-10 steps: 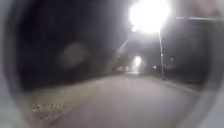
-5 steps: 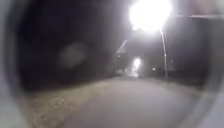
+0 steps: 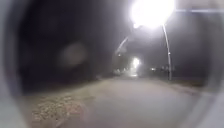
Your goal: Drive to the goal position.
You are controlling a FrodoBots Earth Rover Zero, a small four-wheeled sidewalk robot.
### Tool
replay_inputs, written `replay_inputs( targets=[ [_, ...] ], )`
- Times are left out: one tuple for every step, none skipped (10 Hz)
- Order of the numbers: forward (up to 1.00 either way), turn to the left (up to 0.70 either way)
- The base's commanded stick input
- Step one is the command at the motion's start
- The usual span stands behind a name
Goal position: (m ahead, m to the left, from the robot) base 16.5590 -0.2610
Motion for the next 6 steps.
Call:
replay_inputs(
  targets=[
    [1.0, -0.14],
    [1.0, -0.14],
    [1.0, -0.14],
    [1.0, -0.14],
    [1.0, -0.14],
    [1.0, -0.14]
  ],
)
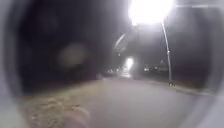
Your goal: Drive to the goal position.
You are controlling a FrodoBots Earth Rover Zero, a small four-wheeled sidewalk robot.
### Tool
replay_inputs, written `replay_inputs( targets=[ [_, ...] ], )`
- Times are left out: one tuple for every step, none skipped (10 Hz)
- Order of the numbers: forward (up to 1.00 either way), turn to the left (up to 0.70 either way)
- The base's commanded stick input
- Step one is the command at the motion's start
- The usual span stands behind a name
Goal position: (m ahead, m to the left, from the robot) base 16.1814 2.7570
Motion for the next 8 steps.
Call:
replay_inputs(
  targets=[
    [1.0, -0.14],
    [1.0, -0.14],
    [1.0, -0.14],
    [1.0, -0.06],
    [1.0, 0.0],
    [1.0, 0.0],
    [1.0, 0.0],
    [1.0, 0.0]
  ],
)
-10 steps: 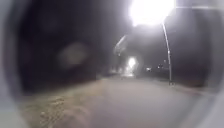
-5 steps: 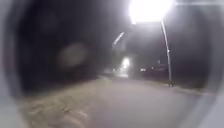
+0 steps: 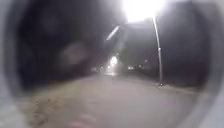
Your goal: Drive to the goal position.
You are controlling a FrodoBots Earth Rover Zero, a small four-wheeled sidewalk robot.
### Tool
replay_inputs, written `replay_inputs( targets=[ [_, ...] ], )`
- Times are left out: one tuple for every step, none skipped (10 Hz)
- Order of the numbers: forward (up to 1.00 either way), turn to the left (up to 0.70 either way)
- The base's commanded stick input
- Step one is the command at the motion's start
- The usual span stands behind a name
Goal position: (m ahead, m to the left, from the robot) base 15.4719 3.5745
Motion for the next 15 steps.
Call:
replay_inputs(
  targets=[
    [1.0, 0.0],
    [1.0, 0.06],
    [1.0, 0.18],
    [1.0, 0.18],
    [1.0, 0.17],
    [1.0, 0.16],
    [1.0, 0.15],
    [1.0, 0.15],
    [1.0, 0.15],
    [1.0, 0.15],
    [1.0, 0.15],
    [1.0, 0.13],
    [1.0, 0.12],
    [1.0, 0.11],
    [1.0, 0.09]
  ],
)
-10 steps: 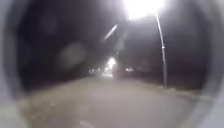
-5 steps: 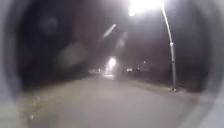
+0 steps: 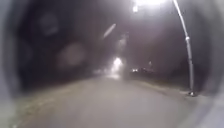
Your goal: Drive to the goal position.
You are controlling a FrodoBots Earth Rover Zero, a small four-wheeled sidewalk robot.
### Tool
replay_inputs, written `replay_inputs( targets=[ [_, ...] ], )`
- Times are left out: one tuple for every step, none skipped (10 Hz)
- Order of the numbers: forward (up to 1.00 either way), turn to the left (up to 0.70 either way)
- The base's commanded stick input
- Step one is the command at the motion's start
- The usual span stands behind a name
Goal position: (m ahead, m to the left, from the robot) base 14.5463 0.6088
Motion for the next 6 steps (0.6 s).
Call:
replay_inputs(
  targets=[
    [1.0, 0.08],
    [1.0, 0.06],
    [1.0, 0.04],
    [1.0, 0.02],
    [1.0, 0.0],
    [1.0, -0.01]
  ],
)
